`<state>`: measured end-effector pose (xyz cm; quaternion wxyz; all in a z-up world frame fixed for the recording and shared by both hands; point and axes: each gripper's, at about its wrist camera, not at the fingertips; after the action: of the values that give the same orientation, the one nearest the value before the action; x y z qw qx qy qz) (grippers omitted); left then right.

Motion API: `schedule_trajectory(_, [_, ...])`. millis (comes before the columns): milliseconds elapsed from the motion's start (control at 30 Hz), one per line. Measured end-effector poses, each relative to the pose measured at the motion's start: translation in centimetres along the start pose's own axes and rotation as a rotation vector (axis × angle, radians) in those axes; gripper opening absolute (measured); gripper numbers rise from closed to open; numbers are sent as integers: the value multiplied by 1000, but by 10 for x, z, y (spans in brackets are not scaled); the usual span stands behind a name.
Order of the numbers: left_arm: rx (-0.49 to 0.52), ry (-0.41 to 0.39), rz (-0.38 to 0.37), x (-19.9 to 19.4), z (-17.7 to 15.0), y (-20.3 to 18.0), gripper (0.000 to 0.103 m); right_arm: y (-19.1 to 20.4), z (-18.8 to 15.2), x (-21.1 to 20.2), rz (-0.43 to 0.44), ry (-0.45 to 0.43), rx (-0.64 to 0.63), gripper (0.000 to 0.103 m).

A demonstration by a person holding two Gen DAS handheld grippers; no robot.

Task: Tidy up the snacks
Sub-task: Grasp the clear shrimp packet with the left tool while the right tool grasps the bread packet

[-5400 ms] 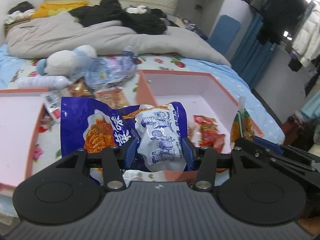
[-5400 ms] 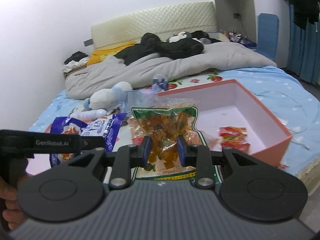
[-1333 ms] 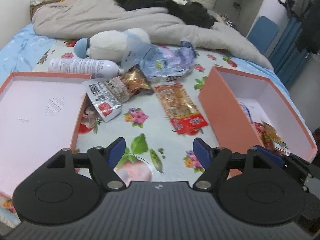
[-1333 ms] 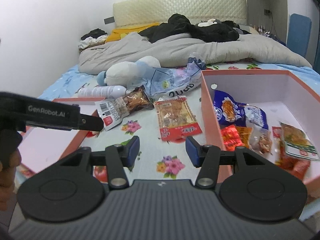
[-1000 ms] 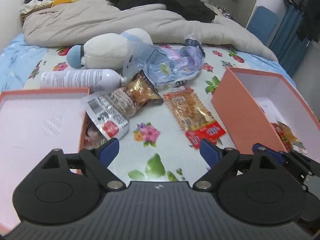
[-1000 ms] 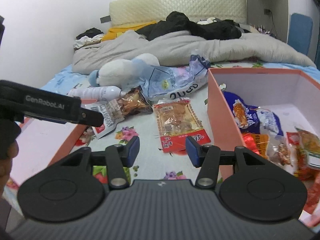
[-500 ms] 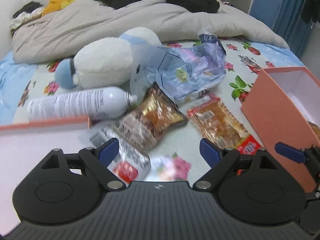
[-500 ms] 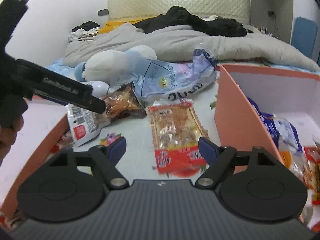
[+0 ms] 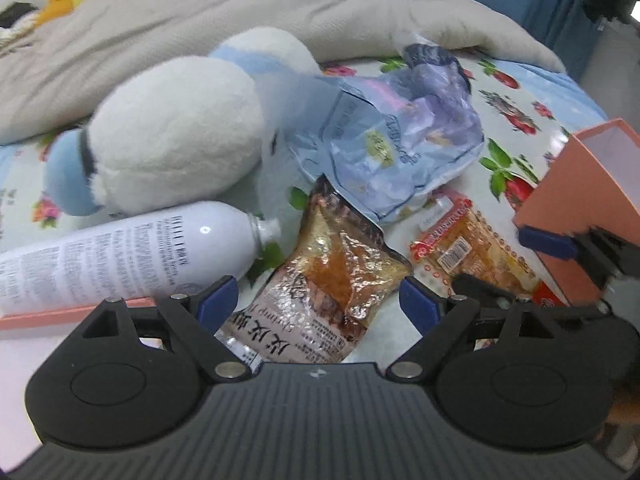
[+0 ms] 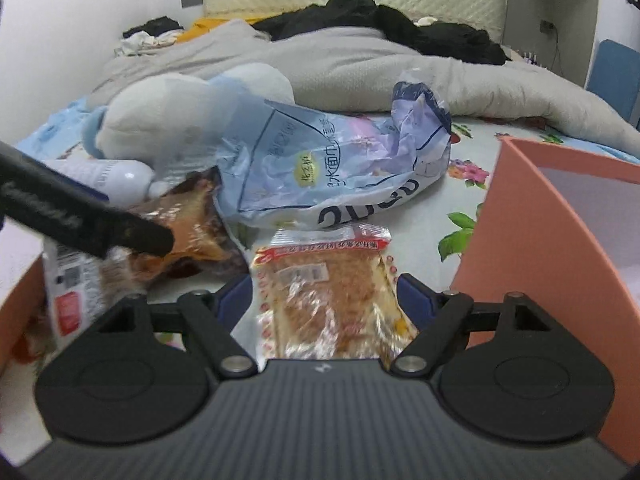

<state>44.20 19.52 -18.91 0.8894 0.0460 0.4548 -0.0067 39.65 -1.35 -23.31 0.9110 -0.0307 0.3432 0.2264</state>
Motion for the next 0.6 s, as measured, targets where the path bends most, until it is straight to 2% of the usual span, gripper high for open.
schedule_trajectory(133, [39, 35, -12, 15, -5, 1, 90, -4, 1, 16, -7, 38, -19, 80])
schedule_trajectory(267, [64, 83, -13, 29, -13, 1, 88, -11, 2, 25, 9, 58, 48, 80])
schedule_trajectory(367, [96, 61, 10, 30, -19, -4, 87, -11, 2, 28, 14, 75, 61, 82])
schedule_trajectory(467, [99, 45, 22, 29, -21, -8, 76, -9, 5, 29, 11, 108, 63, 81])
schedule_trajectory(600, [121, 40, 33, 25, -23, -18, 65, -8, 10, 28, 9, 147, 72, 70])
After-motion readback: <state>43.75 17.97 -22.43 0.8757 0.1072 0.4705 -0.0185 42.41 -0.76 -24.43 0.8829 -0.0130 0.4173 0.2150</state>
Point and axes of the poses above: each gripper's, at about its wrist camera, not at the fingertips, and x roughly the way its jaws point, y to its left, z to its top, and after that the axes turned 12 degrees about z, right-handed
